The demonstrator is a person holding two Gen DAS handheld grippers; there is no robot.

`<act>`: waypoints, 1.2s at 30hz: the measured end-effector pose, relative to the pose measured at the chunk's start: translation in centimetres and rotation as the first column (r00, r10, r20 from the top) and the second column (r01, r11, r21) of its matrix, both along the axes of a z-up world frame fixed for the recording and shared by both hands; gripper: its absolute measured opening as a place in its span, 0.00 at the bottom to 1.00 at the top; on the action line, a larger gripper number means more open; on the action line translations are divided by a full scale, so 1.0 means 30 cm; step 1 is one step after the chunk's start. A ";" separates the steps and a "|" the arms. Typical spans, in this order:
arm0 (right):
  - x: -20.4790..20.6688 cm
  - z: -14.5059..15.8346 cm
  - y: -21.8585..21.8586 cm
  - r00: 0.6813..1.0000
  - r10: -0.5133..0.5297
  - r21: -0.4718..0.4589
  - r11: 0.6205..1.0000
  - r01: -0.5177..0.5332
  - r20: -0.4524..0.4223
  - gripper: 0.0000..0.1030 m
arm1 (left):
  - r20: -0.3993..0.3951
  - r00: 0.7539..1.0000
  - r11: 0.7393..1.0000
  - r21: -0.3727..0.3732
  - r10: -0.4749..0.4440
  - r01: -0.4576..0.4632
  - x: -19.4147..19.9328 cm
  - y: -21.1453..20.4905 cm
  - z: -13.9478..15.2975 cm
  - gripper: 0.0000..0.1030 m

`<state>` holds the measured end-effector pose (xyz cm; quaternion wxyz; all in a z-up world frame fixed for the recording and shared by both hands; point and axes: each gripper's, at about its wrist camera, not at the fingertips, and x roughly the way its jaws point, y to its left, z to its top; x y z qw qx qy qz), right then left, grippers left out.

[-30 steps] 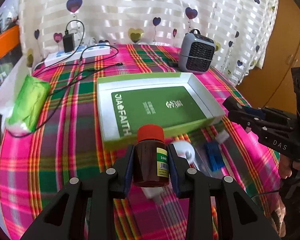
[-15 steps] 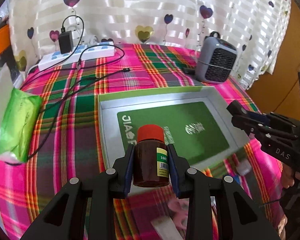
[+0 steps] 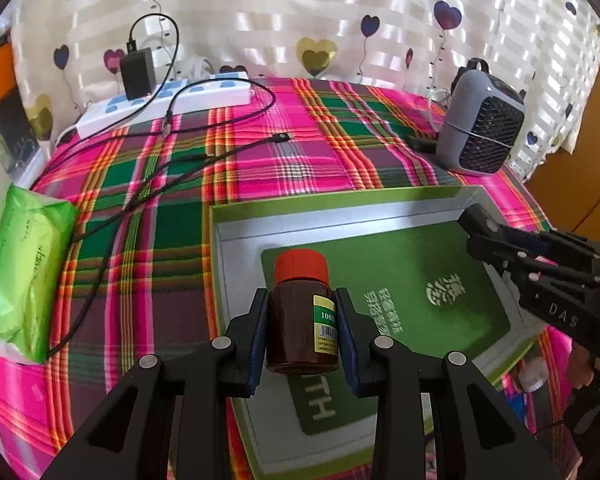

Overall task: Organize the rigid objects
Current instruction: 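Carry bottle and black device into the green box and open both tools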

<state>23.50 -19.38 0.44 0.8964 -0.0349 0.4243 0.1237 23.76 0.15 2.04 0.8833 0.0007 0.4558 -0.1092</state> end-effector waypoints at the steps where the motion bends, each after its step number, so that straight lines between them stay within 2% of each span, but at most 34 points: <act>1: 0.006 -0.002 0.000 1.000 -0.001 0.000 1.000 0.001 0.000 0.27 | 0.002 1.000 1.000 0.005 -0.001 0.001 0.003 -0.001 -0.001 0.29; 13: 0.052 -0.047 0.011 0.999 0.008 0.002 1.000 -0.008 -0.035 0.27 | -0.008 1.000 1.000 -0.001 -0.021 0.021 0.017 -0.023 -0.022 0.29; 25: 0.058 -0.057 0.018 1.000 0.003 -0.011 1.000 -0.003 -0.021 0.27 | 0.009 1.000 0.998 0.056 -0.023 0.023 0.017 -0.045 -0.030 0.30; 32: 0.052 -0.051 0.009 1.000 0.001 0.015 1.000 -0.001 -0.013 0.28 | 0.017 1.000 0.997 0.069 -0.026 0.025 0.016 -0.047 -0.032 0.30; 36: 0.045 -0.041 0.000 1.000 -0.011 0.030 0.999 0.011 0.004 0.42 | 0.020 1.000 0.999 0.049 -0.018 0.017 0.013 -0.042 -0.028 0.30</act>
